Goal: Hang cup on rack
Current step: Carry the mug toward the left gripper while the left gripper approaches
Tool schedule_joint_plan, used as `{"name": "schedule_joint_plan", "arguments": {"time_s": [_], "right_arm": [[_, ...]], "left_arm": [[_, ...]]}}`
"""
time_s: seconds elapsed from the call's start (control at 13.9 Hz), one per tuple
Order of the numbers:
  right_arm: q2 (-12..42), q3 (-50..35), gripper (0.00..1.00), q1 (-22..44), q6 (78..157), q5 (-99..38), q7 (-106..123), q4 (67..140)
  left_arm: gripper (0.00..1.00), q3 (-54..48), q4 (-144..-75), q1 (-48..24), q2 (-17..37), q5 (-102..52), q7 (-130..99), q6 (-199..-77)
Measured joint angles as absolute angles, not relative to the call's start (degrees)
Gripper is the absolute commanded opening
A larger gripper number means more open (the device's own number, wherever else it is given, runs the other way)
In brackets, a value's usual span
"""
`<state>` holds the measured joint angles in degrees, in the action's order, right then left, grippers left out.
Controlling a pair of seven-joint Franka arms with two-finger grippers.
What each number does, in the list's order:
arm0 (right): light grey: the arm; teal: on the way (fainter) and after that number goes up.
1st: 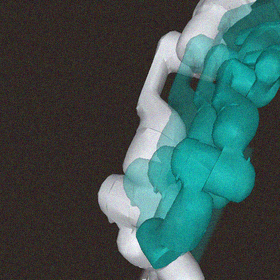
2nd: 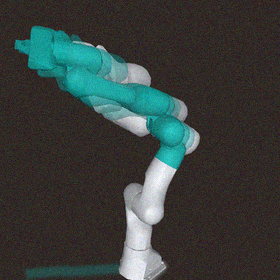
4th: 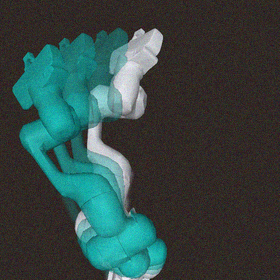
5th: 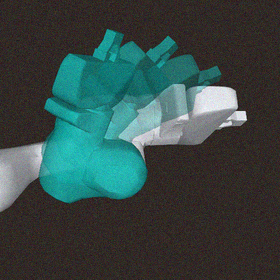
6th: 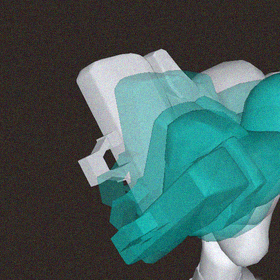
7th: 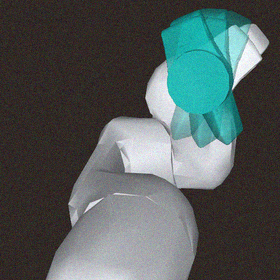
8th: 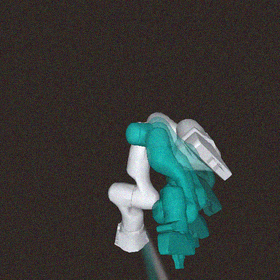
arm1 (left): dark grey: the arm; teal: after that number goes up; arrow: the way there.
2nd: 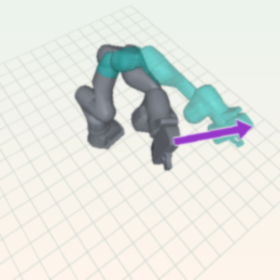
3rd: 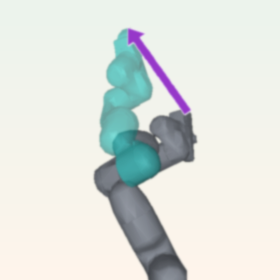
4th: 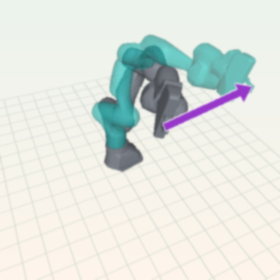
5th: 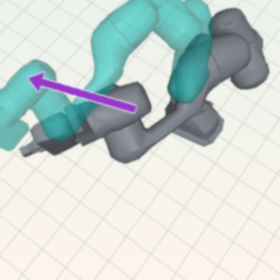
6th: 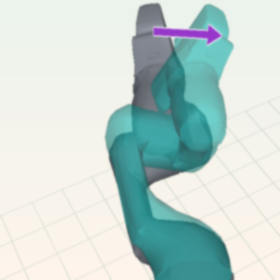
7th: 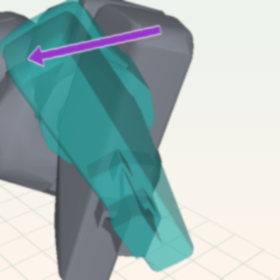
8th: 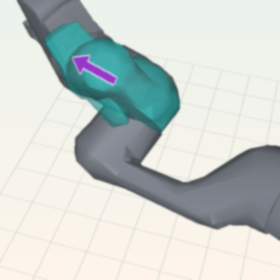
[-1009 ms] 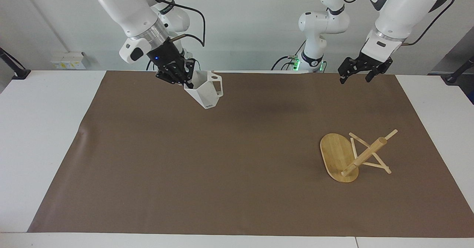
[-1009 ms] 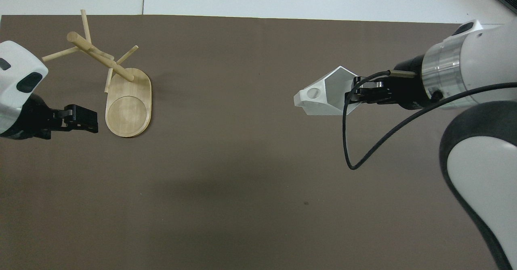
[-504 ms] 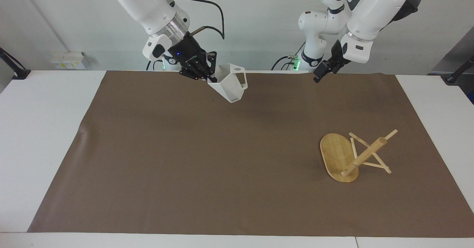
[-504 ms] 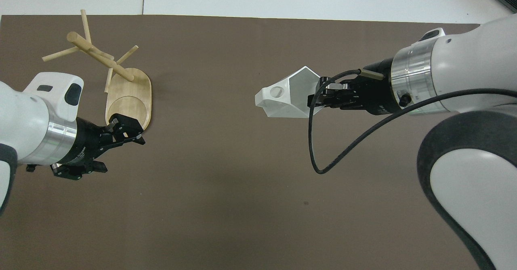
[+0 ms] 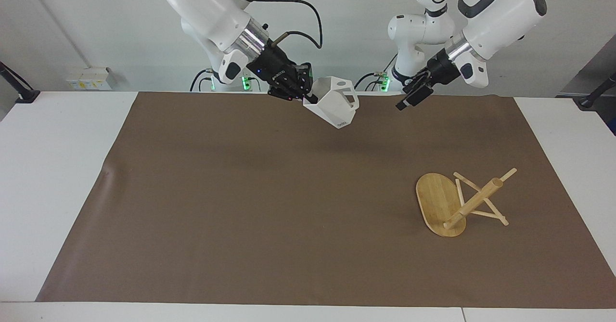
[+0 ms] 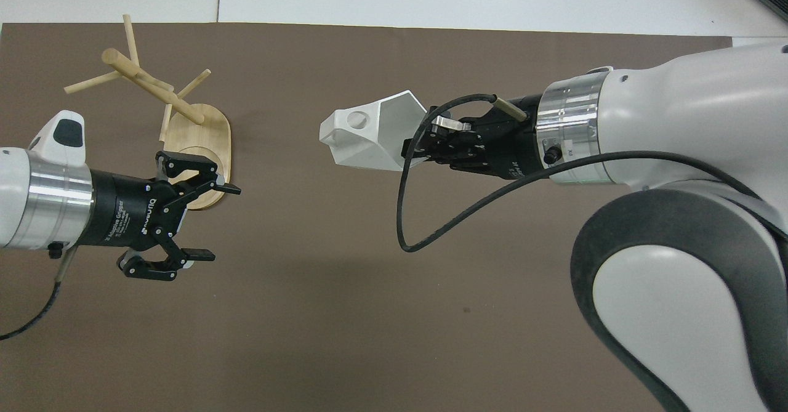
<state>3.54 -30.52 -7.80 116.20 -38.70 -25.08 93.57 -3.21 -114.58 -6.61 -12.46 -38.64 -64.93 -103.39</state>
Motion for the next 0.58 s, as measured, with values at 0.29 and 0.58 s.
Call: {"name": "schedule_joint_plan", "arguments": {"time_s": [0.29,0.58], "right_arm": [[3.71,-31.10,0.00,-7.32,118.68,-42.93,-25.43,94.43],[5.07,-34.92,0.00,-7.00,125.75,-44.29,-27.85,95.78]], "left_arm": [[1.00,-3.15,-118.02,-4.64,-12.51,-51.33,-72.40,-108.48],[1.00,-3.02,-119.59,-1.16,-11.50,-62.57,-74.01,-108.80]]}}
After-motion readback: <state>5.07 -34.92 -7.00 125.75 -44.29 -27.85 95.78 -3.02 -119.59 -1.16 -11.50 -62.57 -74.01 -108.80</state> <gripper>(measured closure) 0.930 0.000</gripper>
